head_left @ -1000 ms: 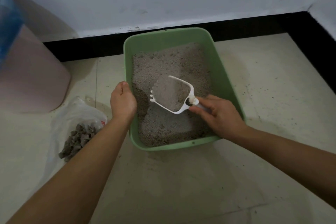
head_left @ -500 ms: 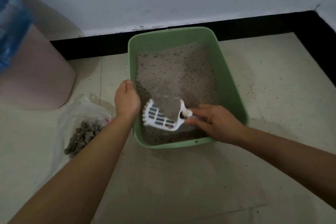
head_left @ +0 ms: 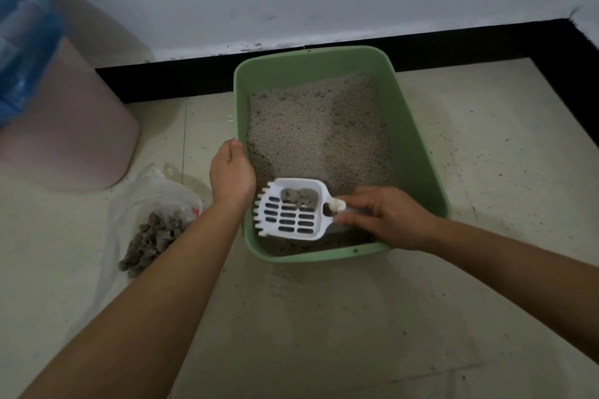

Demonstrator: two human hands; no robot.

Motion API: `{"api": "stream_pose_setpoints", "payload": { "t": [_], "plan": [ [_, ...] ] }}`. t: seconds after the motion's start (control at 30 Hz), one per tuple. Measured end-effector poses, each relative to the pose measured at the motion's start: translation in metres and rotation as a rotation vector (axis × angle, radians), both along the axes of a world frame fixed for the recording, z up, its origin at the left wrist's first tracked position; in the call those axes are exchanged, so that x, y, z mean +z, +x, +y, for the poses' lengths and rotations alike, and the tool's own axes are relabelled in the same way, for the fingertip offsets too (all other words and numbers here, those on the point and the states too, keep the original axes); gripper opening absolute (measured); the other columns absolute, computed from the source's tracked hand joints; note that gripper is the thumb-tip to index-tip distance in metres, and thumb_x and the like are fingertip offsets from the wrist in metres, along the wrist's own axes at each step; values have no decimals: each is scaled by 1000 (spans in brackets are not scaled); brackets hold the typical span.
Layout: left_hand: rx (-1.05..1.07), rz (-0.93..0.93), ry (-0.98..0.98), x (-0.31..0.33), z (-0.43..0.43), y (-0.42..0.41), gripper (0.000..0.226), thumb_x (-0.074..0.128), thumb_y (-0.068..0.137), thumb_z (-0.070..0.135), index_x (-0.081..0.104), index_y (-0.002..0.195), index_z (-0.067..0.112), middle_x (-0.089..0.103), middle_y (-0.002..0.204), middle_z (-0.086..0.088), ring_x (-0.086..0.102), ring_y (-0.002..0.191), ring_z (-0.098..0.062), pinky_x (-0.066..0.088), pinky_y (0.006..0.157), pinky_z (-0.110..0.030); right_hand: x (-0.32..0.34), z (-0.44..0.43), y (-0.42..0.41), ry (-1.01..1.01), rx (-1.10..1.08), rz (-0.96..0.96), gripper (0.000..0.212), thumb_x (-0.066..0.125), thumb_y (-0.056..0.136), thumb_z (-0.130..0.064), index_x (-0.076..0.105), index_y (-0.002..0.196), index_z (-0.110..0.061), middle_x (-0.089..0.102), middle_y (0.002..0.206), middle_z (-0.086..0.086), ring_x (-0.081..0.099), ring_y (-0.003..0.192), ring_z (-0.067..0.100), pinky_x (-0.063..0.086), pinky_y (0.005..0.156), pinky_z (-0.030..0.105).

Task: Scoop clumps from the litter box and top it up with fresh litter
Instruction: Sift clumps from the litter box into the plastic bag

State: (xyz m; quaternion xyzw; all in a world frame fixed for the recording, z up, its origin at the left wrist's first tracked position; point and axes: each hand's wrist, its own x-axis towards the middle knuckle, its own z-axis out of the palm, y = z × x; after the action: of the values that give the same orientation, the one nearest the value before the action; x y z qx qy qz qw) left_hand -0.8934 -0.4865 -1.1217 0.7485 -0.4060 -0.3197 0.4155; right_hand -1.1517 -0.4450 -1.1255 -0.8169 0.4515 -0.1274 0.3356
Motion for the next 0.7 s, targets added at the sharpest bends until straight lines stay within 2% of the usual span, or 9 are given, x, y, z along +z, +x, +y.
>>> {"api": "stream_pose_setpoints", "payload": {
  "t": [0.3,0.4,0.5,0.57,0.63,0.7],
  "plan": [
    [16,44,5,2,0,0,39,30,105,30,56,96,4,54,85,-5,47,75,-13,37,67,-26,6,2,2,9,7,18,46,46,88,-65,58,130,-48,56,83,-9,57,73,7,51,68,39],
    [8,89,6,5,1,0,35,29,106,30,56,97,9,54,87,-2,48,76,-11,38,68,-25,9,4,3,5,8,1,47,46,89,-67,58,130,-48,56,83,-11,57,74,5,52,68,38],
    [-21,122,43,7,2,2,37,28,106,30,56,101,8,53,89,-4,49,80,-15,38,68,-26,13,6,4,5,17,22,48,45,89,-68,59,130,-47,57,85,-9,57,75,6,52,68,38],
    [-46,191,125,14,3,4,36,29,105,31,58,106,10,58,94,-3,53,89,-18,43,76,-30,16,6,4,-2,6,11,46,46,90,-66,57,131,-48,58,85,-9,58,75,6,51,69,34],
    [-70,337,234,25,4,14,35,33,104,31,60,116,13,65,105,-4,60,100,-21,49,87,-36,20,6,6,-11,-13,-3,47,47,90,-64,57,133,-47,59,83,-7,58,74,7,52,69,37],
    [-75,407,264,36,11,31,33,36,103,27,61,119,16,67,105,-6,65,96,-23,54,80,-37,25,5,10,-25,-38,-11,48,48,88,-63,58,131,-45,58,80,-6,58,71,9,52,68,41]
  ]
}}
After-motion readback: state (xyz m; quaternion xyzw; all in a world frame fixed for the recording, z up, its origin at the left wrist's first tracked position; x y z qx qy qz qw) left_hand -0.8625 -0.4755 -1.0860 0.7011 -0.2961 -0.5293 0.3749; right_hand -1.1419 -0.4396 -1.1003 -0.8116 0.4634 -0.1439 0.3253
